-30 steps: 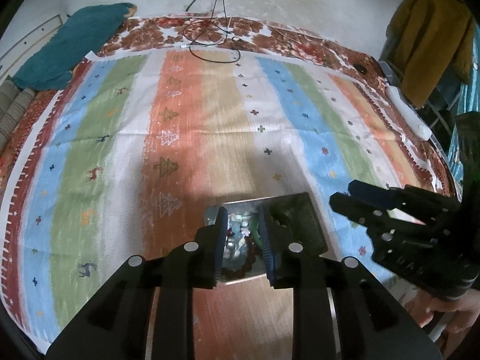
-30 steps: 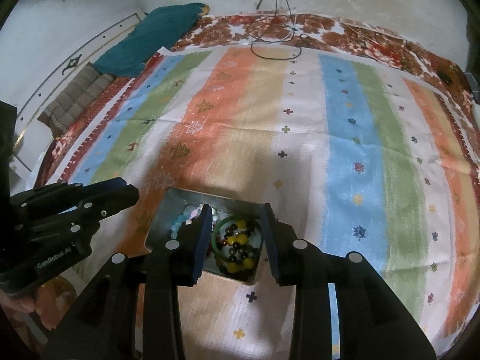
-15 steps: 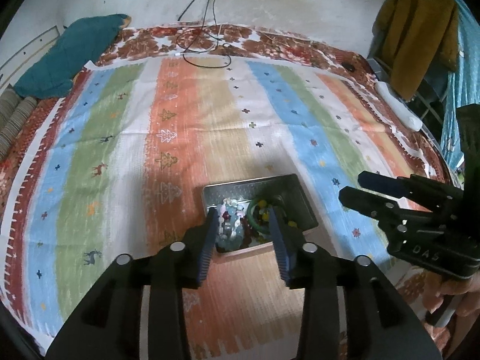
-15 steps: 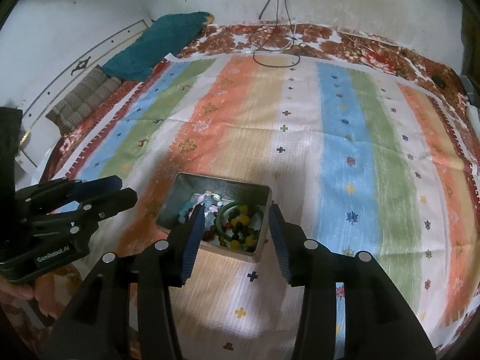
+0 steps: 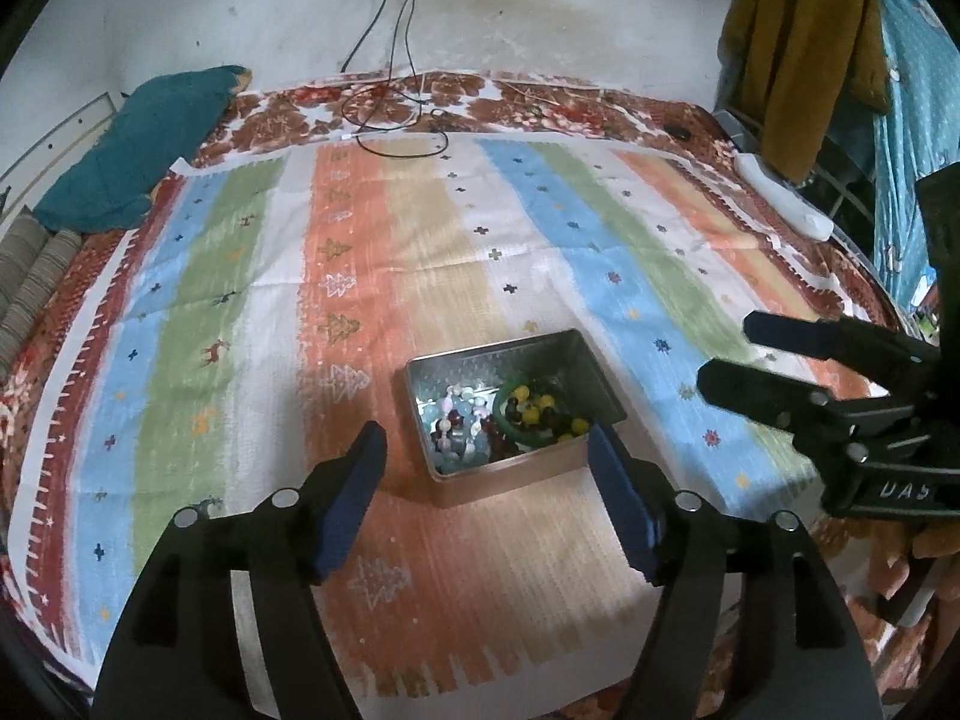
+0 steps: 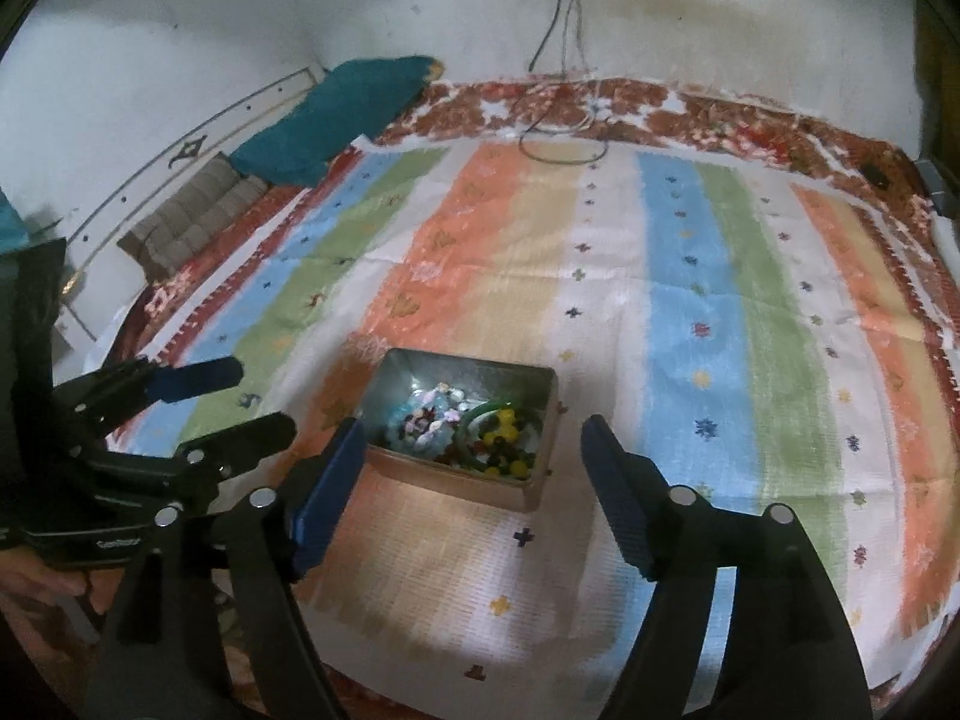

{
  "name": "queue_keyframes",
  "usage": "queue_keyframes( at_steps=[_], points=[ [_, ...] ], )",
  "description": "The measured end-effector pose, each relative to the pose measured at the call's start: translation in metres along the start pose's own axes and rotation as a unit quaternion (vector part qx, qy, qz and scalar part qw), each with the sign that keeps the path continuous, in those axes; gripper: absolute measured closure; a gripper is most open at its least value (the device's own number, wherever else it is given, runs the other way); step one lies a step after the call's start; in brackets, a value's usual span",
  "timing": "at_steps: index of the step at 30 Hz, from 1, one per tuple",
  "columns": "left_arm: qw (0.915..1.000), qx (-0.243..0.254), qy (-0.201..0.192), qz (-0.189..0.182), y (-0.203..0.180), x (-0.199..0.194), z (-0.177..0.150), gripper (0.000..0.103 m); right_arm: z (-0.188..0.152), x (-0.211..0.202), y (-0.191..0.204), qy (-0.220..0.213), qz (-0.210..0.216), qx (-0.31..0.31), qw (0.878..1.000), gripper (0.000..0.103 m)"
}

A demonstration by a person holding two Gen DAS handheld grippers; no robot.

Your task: Organize jewelry

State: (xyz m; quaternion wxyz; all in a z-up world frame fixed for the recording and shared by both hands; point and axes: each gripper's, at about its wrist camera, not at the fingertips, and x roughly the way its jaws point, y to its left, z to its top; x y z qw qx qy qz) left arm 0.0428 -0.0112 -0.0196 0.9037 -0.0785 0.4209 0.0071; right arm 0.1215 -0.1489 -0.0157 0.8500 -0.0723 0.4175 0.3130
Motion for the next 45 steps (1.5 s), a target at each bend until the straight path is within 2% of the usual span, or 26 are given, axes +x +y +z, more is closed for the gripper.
queue_keyframes(
  at_steps=[8, 14, 19, 45],
  points=[
    [0.9999, -0.003, -0.010, -0.001, 0.001, -0.013, -0.011, 0.019, -0.010, -0.017, 0.012, -0.023, -0.031, -0.022, 0.999, 0.018],
    [0.9996, -0.005, -0.029, -0.001, 0.001, -0.028, -0.020, 0.006, -0.018, -0.025, 0.017, -0.024, -0.023, -0.032, 0.999, 0.008],
    [0.9994, -0.005, -0.032, 0.013, 0.001, -0.029, -0.021, 0.006, -0.021, -0.031, 0.026, -0.036, -0.028, -0.052, 0.998, 0.006],
    [0.9966, 0.000, -0.073, 0.036, -0.003, -0.045, -0.026, 0.006, -0.023, -0.043, 0.025, -0.062, -0.027, -0.038, 0.997, 0.006]
  ],
)
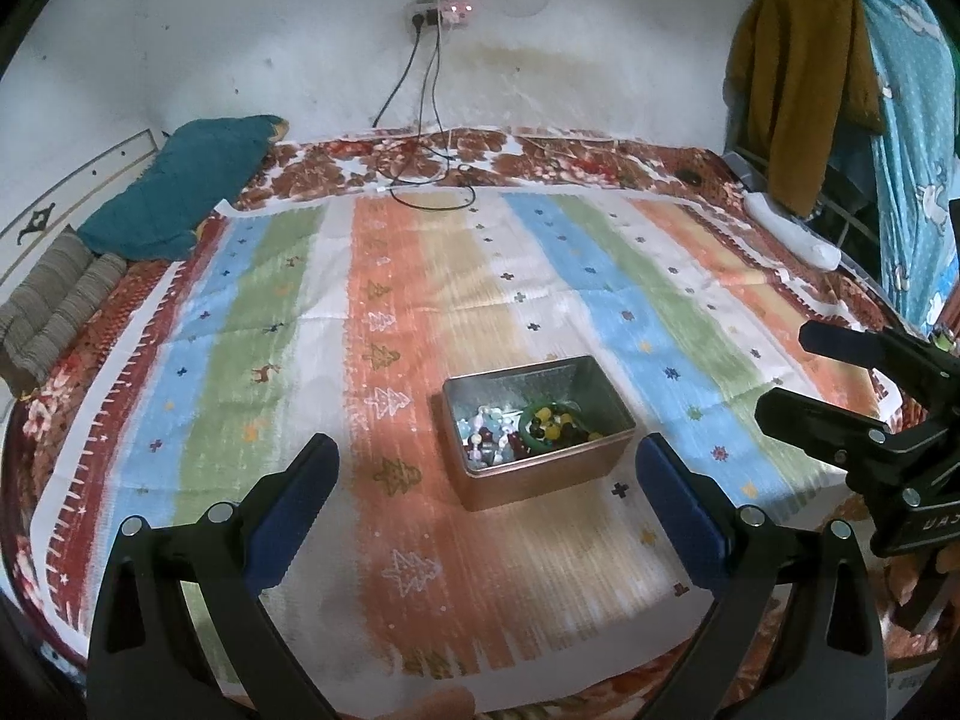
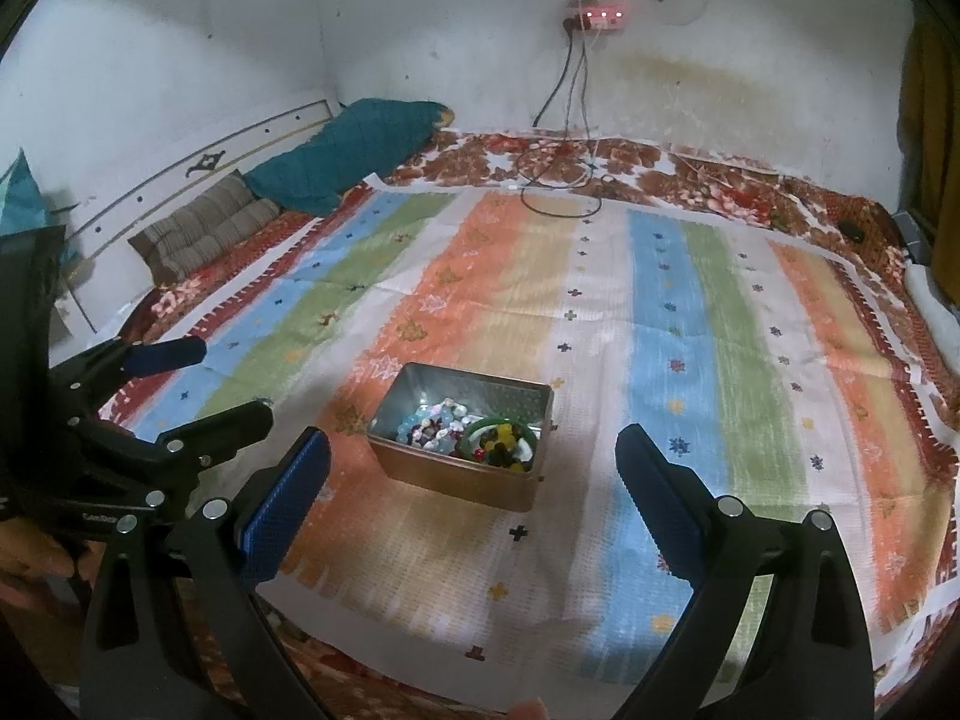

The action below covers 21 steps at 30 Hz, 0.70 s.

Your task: Organize jewelry

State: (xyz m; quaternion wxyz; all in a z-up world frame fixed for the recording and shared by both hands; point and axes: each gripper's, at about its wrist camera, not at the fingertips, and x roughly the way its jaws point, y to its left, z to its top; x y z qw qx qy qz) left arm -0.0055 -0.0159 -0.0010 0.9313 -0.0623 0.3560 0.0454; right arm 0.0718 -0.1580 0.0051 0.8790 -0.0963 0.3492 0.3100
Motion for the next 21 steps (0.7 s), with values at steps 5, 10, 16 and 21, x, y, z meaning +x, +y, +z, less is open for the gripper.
queue_keyframes(
  at_steps=[5, 10, 16, 21],
  points=[
    [1.0000, -0.002, -0.006, 0.000, 0.0011, -0.0023, 0.0014, 0.006, -0.0010, 0.0013, 0.0041, 0.001, -0.002, -0.007, 1.000, 0.006],
    [1.0000, -0.005, -0.003, -0.001, 0.0017, -0.0005, 0.0024, 0.006, -0.0011, 0.0038, 0.0036, 0.004, -0.001, -0.005, 1.000, 0.006],
    [1.0000, -0.003, -0.003, 0.000, 0.0010, 0.0007, 0.0021, 0.006, -0.0014, 0.0042, 0.0036, 0.005, 0.003, -0.008, 1.000, 0.006],
    [1.0000, -0.001, -0.004, 0.001, 0.0009, 0.0009, 0.0018, 0.006, -0.0017, 0.0034, 0.0023, 0.003, 0.004, -0.004, 1.000, 0.006]
  ],
)
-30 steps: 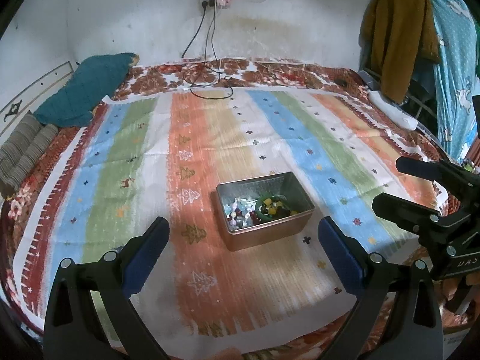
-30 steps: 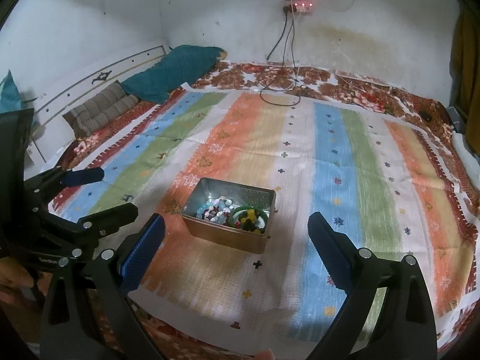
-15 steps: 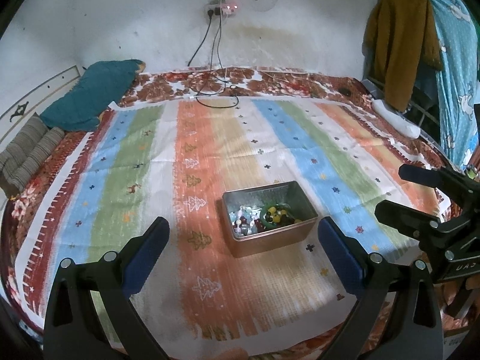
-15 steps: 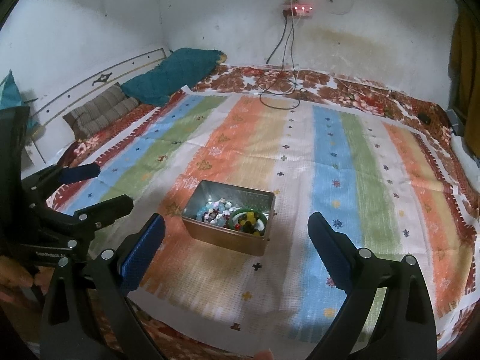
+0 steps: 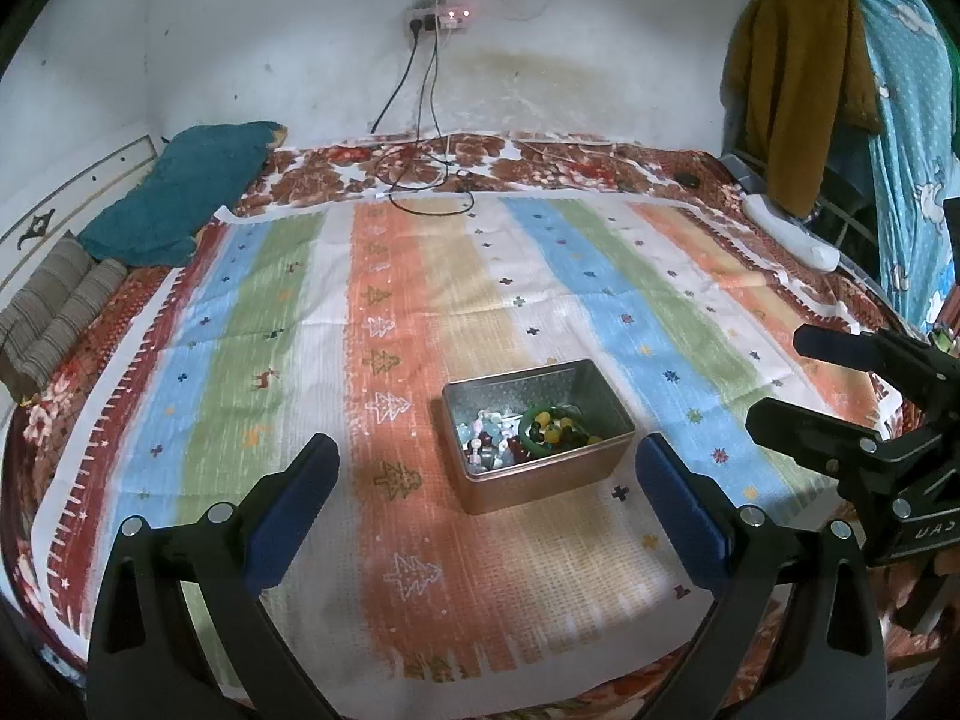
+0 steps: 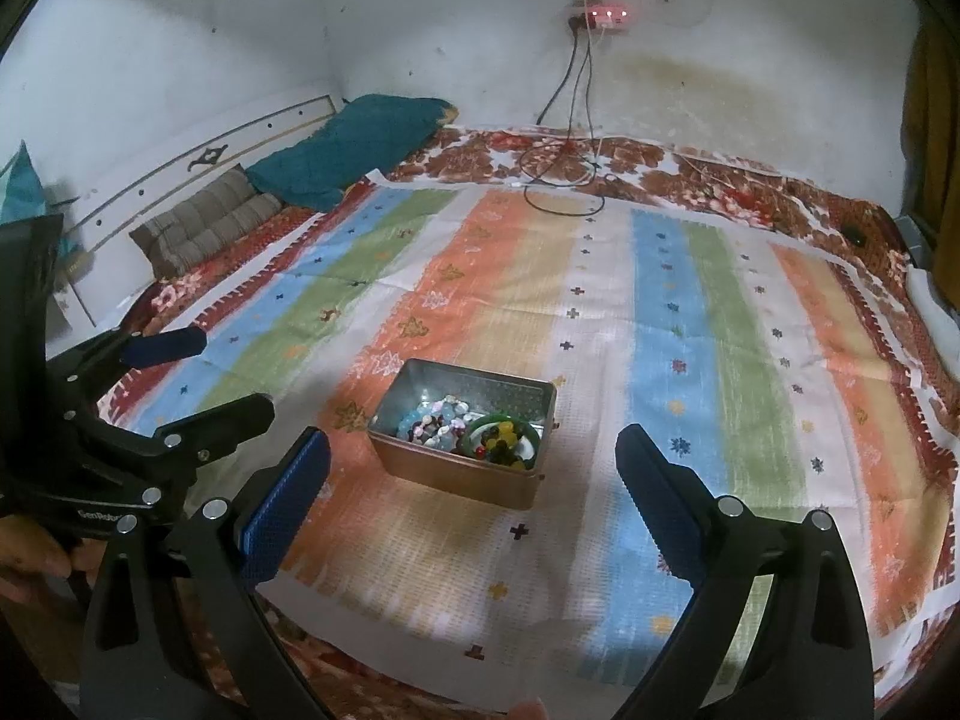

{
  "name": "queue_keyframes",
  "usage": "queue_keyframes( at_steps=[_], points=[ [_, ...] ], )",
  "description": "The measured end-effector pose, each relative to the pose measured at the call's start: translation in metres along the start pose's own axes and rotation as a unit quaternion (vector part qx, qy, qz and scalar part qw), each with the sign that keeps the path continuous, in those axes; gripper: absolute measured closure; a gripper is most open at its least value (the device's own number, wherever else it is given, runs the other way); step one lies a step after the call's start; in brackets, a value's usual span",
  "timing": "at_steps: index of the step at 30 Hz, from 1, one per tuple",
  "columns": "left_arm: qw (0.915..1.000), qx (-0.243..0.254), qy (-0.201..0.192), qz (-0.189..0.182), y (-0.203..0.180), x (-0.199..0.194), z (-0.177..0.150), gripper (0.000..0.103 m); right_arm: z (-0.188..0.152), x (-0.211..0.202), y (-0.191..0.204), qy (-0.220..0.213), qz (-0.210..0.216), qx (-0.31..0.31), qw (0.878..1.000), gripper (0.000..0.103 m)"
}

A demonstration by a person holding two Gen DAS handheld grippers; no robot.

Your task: Organize jewelry

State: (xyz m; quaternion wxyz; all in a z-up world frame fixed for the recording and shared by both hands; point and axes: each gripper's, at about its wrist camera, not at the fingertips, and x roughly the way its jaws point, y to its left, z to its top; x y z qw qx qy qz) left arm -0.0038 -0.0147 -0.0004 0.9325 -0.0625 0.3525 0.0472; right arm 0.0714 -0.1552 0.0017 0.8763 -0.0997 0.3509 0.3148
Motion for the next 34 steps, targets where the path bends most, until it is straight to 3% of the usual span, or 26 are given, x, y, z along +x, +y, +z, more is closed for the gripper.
queue_keyframes(
  at_steps=[34],
  points=[
    [0.9997, 0.016, -0.018, -0.002, 0.0020, -0.0036, 0.0002, 0.006, 0.0042, -0.0031, 0.0070, -0.007, 0.005, 0.004, 1.000, 0.006]
  ],
)
